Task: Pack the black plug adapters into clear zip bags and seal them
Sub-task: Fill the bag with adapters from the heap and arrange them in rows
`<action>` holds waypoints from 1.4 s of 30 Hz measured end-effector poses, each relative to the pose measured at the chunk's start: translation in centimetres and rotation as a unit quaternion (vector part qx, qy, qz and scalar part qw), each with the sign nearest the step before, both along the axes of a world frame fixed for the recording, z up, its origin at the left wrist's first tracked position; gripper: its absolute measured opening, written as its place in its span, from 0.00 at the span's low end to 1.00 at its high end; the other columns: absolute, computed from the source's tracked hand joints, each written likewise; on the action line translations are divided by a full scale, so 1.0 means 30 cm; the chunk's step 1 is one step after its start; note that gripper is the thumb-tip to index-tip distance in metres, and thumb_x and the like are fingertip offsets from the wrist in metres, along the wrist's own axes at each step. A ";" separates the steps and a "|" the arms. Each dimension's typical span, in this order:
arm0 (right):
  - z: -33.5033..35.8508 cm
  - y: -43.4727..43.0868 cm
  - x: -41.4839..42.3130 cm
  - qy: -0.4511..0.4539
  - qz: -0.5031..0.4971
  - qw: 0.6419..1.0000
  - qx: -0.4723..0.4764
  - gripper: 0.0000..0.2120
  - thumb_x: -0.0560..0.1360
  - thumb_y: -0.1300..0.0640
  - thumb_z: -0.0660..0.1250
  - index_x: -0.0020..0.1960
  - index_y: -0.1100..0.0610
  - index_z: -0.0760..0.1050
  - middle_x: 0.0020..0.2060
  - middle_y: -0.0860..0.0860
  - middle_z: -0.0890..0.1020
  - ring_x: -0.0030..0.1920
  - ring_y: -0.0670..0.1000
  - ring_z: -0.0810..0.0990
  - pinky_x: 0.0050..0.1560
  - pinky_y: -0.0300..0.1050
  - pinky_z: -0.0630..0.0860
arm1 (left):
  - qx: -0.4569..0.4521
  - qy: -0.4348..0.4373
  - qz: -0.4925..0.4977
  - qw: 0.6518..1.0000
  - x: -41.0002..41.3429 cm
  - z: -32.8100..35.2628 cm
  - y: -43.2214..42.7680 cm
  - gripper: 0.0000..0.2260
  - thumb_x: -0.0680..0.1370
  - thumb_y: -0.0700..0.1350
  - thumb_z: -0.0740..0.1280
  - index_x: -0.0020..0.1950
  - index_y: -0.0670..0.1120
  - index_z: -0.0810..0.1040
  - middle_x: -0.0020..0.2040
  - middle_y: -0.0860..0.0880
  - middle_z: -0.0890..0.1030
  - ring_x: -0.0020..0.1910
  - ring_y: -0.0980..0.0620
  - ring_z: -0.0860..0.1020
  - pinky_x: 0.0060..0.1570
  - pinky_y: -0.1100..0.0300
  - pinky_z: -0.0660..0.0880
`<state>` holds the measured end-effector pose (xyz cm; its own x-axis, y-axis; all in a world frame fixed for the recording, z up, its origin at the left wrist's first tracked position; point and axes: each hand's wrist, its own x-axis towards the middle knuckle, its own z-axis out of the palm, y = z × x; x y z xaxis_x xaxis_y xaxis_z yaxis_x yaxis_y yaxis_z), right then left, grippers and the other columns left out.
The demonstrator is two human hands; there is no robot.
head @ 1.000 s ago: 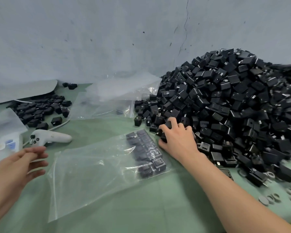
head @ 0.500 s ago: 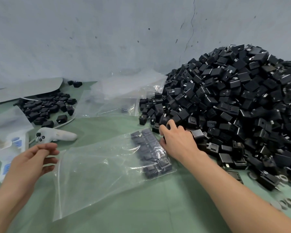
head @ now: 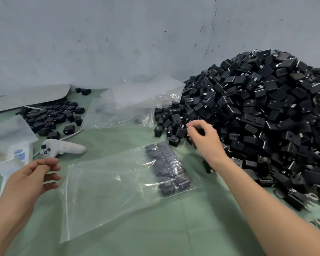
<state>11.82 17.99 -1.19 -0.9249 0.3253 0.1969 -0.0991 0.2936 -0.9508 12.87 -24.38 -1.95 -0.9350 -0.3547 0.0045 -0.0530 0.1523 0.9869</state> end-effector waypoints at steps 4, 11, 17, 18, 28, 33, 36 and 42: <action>0.075 0.007 0.018 -0.030 0.051 0.833 -0.550 0.05 0.76 0.56 0.70 0.51 0.55 0.78 0.51 0.60 0.80 0.44 0.58 0.83 0.45 0.56 0.82 | 0.035 0.021 0.003 0.999 0.002 0.043 0.028 0.14 0.81 0.37 0.57 0.45 0.50 0.80 0.43 0.48 0.80 0.27 0.61 0.79 0.27 0.68 0.77; 0.096 -0.056 0.054 -0.005 0.142 0.725 -0.674 0.11 0.73 0.58 0.73 0.54 0.54 0.77 0.47 0.59 0.81 0.43 0.58 0.82 0.50 0.55 0.79 | 0.077 0.089 -0.034 0.992 0.041 0.167 0.187 0.19 0.81 0.36 0.57 0.39 0.52 0.83 0.34 0.56 0.82 0.29 0.60 0.78 0.29 0.68 0.77; 0.140 -0.137 0.101 -0.020 0.147 0.748 -0.647 0.05 0.75 0.56 0.71 0.50 0.53 0.79 0.46 0.59 0.81 0.43 0.57 0.81 0.50 0.54 0.79 | 0.116 0.098 -0.115 0.982 0.144 0.220 0.397 0.20 0.82 0.36 0.58 0.41 0.53 0.85 0.40 0.49 0.83 0.34 0.54 0.81 0.33 0.62 0.80; 0.152 -0.163 0.112 -0.017 0.138 0.783 -0.607 0.03 0.76 0.56 0.70 0.49 0.54 0.80 0.47 0.59 0.81 0.44 0.57 0.81 0.48 0.54 0.79 | 0.141 0.085 -0.128 0.978 0.155 0.215 0.444 0.16 0.82 0.39 0.60 0.44 0.52 0.84 0.44 0.48 0.84 0.38 0.53 0.83 0.36 0.59 0.81; 0.111 -0.469 0.199 0.073 0.137 0.957 0.245 0.28 0.82 0.38 0.42 0.79 0.46 0.57 0.70 0.49 0.74 0.78 0.53 0.56 0.78 0.55 0.46 | 0.553 -0.031 -0.218 0.803 0.171 0.185 0.716 0.22 0.83 0.56 0.54 0.46 0.48 0.85 0.52 0.49 0.84 0.61 0.50 0.81 0.64 0.53 0.70; 0.139 -0.366 0.186 0.118 0.114 0.957 0.241 0.26 0.84 0.42 0.48 0.80 0.48 0.56 0.76 0.47 0.66 0.79 0.49 0.52 0.79 0.48 0.43 | 0.578 -0.056 -0.092 0.809 0.092 0.208 0.657 0.12 0.82 0.51 0.60 0.43 0.45 0.74 0.39 0.45 0.81 0.36 0.48 0.83 0.40 0.55 0.82; 0.117 -0.119 0.176 0.020 0.038 0.899 0.436 0.24 0.82 0.48 0.56 0.78 0.47 0.61 0.73 0.47 0.71 0.73 0.50 0.65 0.75 0.48 0.57 | 0.611 -0.016 -0.059 0.789 0.058 0.228 0.601 0.08 0.81 0.48 0.64 0.48 0.44 0.73 0.40 0.43 0.82 0.38 0.45 0.83 0.44 0.52 0.82; -0.031 0.034 0.185 -0.175 0.037 0.745 0.642 0.24 0.79 0.42 0.51 0.70 0.49 0.70 0.67 0.53 0.72 0.68 0.56 0.67 0.76 0.62 0.51 | 0.602 0.015 -0.011 0.798 0.029 0.231 0.486 0.08 0.80 0.49 0.65 0.53 0.45 0.73 0.48 0.45 0.82 0.50 0.45 0.82 0.43 0.54 0.82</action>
